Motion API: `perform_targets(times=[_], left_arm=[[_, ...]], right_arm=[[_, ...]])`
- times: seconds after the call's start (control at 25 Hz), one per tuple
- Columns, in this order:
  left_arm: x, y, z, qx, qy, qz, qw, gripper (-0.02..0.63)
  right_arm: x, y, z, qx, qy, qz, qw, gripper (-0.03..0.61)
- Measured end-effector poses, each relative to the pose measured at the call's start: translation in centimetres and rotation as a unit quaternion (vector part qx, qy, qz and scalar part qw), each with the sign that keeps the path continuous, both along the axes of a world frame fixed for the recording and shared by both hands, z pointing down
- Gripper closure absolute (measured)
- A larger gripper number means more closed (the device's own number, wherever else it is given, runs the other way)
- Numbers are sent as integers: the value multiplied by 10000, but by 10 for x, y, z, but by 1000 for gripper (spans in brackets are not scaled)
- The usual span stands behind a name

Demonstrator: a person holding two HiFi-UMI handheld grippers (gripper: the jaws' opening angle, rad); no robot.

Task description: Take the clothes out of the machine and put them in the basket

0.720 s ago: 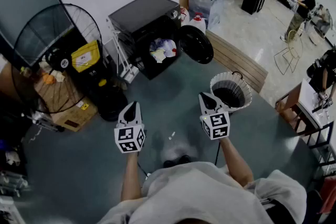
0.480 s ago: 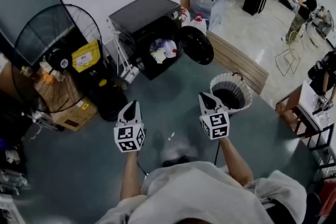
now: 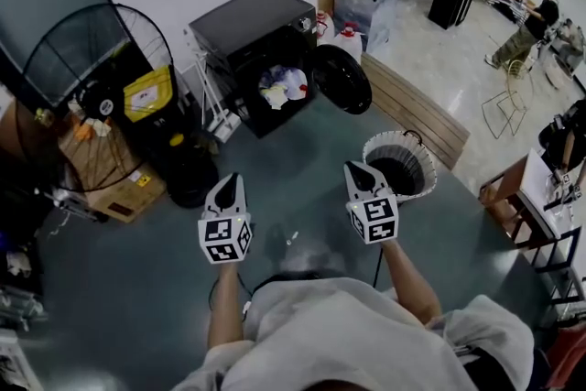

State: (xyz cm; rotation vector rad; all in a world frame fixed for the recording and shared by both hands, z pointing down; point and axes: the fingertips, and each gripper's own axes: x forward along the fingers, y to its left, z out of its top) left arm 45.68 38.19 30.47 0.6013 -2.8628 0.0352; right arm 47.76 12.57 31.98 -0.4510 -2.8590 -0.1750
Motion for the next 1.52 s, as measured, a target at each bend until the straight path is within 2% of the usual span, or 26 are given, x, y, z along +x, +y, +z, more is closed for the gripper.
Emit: perform_targets(times=[0.28,0.6,0.84,1.08,1.28,1.52], left_arm=[[-18,-8,11,-17,72,39,10000,595],[-76,-14,30,58,169,215,9996,595],[-159,-15,40,146,193,474,9986,595],[-270,1,42,147,231,720,9970,595],[-347,11,33,175,207,905,9955,595],[-422,14,38,258,242,1124,9930,595]], right_arm=[[-16,-5,9,-37,60,23,10000,555],[-60,-4,26,19,170,137,9998,555],[-131,7,34,84,245,288,9992,555],[-235,32,33,109,315,467,9984,555],[-307,52,22,126,302,549,9980,555],[-368,65,24,238,346,679,9968,555]])
